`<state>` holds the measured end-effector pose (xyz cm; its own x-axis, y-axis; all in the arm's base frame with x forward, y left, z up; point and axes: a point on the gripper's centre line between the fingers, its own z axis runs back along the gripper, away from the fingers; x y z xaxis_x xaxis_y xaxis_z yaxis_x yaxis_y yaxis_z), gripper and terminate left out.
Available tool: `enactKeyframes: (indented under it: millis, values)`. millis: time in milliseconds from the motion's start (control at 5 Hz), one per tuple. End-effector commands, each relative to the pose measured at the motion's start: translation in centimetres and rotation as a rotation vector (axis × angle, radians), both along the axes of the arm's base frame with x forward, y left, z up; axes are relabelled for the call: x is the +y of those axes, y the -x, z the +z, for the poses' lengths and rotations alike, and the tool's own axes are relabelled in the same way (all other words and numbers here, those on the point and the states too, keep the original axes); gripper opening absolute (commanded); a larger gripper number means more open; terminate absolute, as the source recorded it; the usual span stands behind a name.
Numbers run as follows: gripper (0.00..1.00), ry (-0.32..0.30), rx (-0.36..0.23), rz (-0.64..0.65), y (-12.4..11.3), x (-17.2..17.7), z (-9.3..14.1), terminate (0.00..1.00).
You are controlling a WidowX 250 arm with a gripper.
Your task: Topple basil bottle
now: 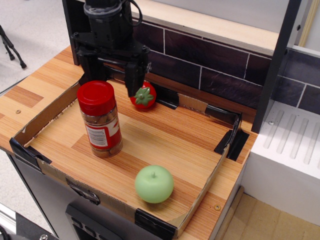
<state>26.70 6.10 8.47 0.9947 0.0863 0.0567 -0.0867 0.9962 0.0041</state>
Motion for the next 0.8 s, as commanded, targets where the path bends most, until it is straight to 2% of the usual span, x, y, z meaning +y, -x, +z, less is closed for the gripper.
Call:
enactKeyframes:
  millis: [0, 600]
  values:
    - [1.00, -0.042, -0.043, -0.114, 0.9, 0.8, 2.2, 0.00]
    - [1.00, -0.068, -0.056, -0.148, 2.1, 1.1, 1.4, 0.00]
